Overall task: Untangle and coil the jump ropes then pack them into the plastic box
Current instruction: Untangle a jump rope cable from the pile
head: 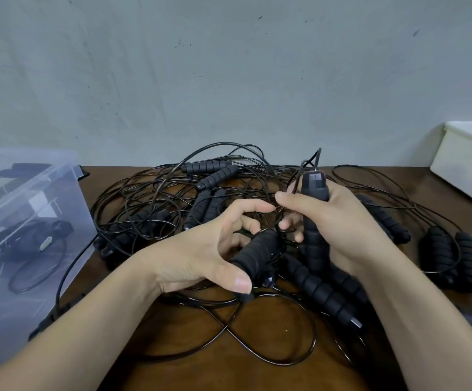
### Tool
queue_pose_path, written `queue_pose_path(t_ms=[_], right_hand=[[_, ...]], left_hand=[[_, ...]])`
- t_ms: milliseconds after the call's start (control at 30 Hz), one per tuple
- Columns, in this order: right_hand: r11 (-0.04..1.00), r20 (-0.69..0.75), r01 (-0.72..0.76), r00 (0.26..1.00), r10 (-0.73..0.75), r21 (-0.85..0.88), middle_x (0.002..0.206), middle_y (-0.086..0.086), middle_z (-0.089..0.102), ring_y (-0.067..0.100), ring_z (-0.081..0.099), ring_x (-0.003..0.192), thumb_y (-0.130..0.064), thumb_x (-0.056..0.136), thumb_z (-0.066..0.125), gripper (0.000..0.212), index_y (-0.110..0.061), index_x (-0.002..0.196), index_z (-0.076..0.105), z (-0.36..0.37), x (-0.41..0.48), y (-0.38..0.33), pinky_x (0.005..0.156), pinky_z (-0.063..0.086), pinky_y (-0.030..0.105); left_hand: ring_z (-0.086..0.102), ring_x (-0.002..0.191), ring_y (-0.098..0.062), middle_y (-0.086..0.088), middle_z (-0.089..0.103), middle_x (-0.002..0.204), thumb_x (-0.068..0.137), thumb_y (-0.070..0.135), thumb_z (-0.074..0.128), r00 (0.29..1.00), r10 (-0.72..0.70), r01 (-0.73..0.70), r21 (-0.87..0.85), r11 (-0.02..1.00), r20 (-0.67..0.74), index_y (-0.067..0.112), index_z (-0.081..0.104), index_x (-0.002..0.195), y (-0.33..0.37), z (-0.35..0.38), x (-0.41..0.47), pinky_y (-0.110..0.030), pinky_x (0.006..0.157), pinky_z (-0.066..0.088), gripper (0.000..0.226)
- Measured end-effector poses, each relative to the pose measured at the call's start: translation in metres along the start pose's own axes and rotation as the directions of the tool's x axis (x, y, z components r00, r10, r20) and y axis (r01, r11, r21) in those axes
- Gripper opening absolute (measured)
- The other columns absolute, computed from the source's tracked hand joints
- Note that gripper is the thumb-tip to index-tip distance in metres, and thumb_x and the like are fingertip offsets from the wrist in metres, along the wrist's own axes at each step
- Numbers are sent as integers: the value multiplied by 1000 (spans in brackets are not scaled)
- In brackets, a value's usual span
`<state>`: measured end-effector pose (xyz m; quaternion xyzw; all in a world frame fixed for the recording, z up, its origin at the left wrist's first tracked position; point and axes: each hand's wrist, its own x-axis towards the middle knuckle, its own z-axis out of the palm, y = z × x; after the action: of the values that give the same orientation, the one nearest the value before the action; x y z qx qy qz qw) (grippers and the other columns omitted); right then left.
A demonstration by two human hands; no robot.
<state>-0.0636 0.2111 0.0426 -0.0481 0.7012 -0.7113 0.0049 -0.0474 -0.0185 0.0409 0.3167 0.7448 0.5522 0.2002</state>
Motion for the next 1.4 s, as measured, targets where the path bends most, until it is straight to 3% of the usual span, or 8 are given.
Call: queue_pose_path(t_ms=[167,233,533,700,967,1133,1267,1400], right_hand=[[997,13,4,1000,-3,-72,89,14,78,32,75,72,-19,97,78,23,-5,109,64,-3,-3,-3,53,54,33],[995,-12,12,1000,-13,-102,89,16,80,35,75,69,-18,99,76,21,-8,111,63,1,-4,1,57,55,36],[982,-156,101,980,-126,-158,85,8,81,34,78,69,-20,103,72,13,-13,103,60,9,-2,6,57,57,36],[988,-127,106,985,-120,-114,85,12,80,31,76,66,-16,102,73,14,-9,104,61,11,-3,7,58,56,36],[988,-190,104,978,-82,112,83,23,78,28,73,64,-8,101,71,13,-6,104,59,9,-1,5,52,54,32],[971,-180,135,979,-99,197,86,26,77,26,71,63,-5,100,70,13,-5,103,58,15,-3,4,51,54,29],[962,-169,99,984,-57,253,87,25,77,24,70,65,-7,99,71,13,-10,97,58,13,1,5,53,54,28],[980,-188,46,982,-9,195,89,21,70,20,66,63,-9,97,74,15,-11,100,59,16,1,8,51,53,29]], left_hand=[[55,120,-28,1,55,128,59,28,86,997,26,-35,-137,990,-70,46,53,140,-19,-14,1,-65,109,44,89],[55,116,-27,-5,50,129,62,22,89,992,3,-27,-192,981,-126,35,50,146,-22,-15,1,-52,101,50,94],[69,104,-31,-7,65,130,64,25,92,922,14,-79,-152,985,-388,44,48,149,-27,-17,12,-45,92,56,98],[62,102,-29,-9,59,115,63,22,93,958,-36,-41,-261,965,-284,38,46,143,-37,-11,14,-41,88,55,94],[67,109,-14,-7,60,137,54,37,95,948,-42,29,-44,999,-317,38,53,137,-31,-3,10,-34,92,58,93],[56,137,-38,-20,51,151,68,45,94,970,-42,-42,-333,942,-241,18,48,141,-41,-2,14,-53,116,46,91],[63,129,-44,-24,62,143,77,69,74,943,-99,-120,-603,789,-317,12,52,131,-33,3,21,-54,108,51,81],[67,122,-44,-25,66,133,82,55,63,924,-108,-169,-645,746,-367,13,55,118,-32,4,24,-48,99,57,56]])
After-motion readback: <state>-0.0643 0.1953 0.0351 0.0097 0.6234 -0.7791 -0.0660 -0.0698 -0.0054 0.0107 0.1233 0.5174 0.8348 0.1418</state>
